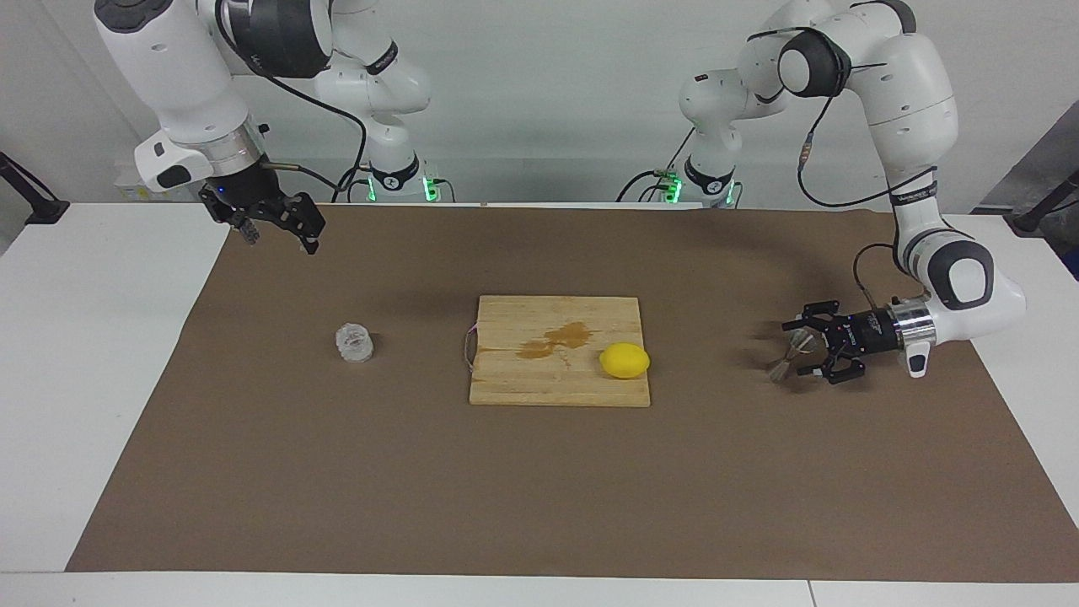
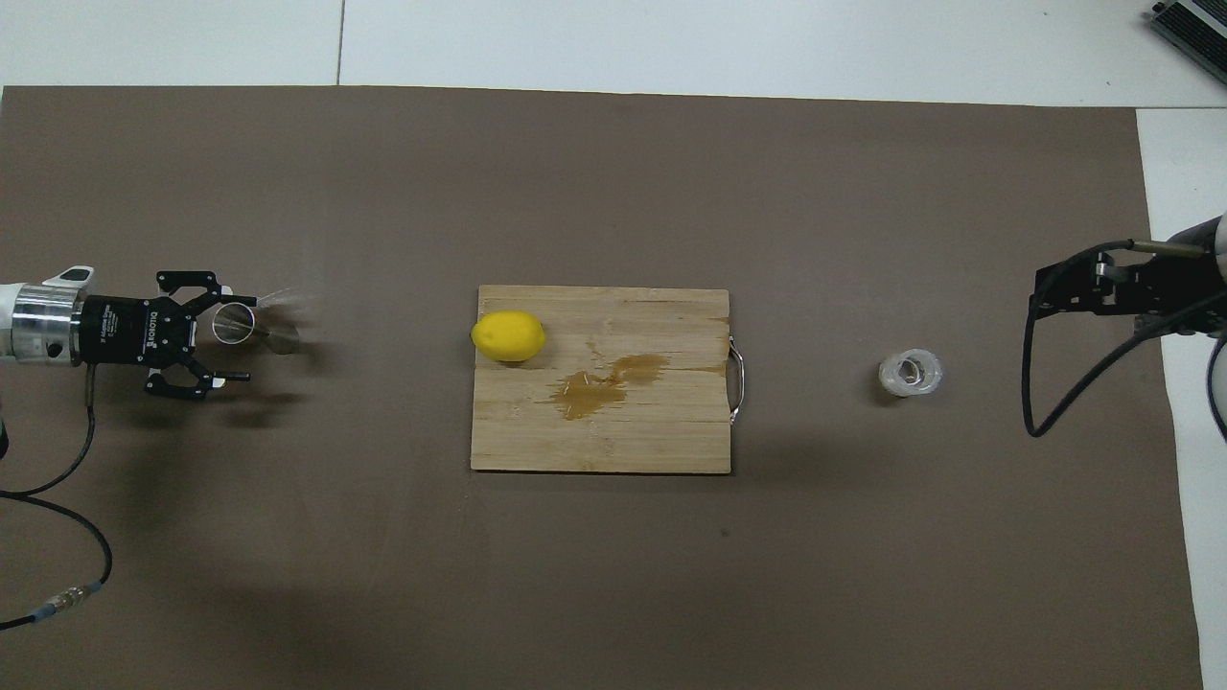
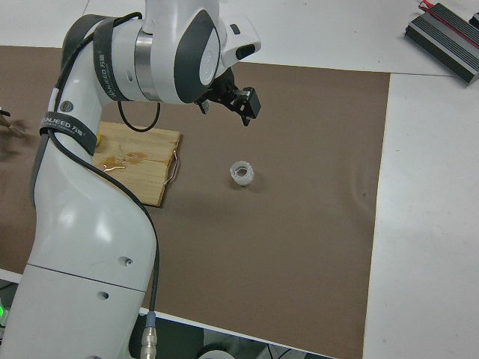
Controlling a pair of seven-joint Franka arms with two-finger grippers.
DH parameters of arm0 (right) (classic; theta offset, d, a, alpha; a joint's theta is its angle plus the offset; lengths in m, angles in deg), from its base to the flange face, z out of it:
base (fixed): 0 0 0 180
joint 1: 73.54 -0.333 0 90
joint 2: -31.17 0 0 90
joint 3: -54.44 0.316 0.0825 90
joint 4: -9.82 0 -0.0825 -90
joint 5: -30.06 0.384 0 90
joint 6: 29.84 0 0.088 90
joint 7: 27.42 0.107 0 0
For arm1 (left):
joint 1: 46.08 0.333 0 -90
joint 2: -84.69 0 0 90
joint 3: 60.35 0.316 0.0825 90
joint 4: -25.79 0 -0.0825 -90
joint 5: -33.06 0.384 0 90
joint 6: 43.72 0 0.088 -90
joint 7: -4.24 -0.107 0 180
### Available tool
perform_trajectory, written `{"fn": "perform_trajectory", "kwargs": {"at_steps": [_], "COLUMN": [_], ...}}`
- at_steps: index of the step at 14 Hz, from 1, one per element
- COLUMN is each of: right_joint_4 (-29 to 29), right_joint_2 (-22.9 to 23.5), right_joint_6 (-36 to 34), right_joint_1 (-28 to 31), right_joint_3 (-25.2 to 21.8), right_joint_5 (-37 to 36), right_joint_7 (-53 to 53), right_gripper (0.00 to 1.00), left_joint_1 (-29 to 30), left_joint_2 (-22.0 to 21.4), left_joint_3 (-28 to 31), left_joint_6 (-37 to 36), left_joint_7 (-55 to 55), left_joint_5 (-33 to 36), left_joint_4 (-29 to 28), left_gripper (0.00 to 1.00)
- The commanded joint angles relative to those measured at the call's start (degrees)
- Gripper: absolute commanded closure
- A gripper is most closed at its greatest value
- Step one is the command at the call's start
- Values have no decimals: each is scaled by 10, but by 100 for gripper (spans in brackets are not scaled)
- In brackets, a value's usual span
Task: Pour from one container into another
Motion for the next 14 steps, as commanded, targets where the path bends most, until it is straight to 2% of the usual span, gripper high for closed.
{"fn": "perform_trajectory", "kwargs": {"at_steps": [1,14], "right_joint_4": [-2,-2], "right_joint_2": [-5,-5], "right_joint_6": [0,0], "right_joint_1": [6,6], "right_joint_3": [3,3], "right_joint_5": [7,7], "right_joint_7": [-9,-9], "right_gripper": [0,0], "left_joint_1": [1,11], "left_joint_2": [4,2], "left_joint_3": [2,-1], "left_joint_6": [-11,-26], "left_joint_7": [-11,-10], "left_joint_5": [-17,-22], "left_joint_4": [-4,-1], "left_gripper": [0,2]}}
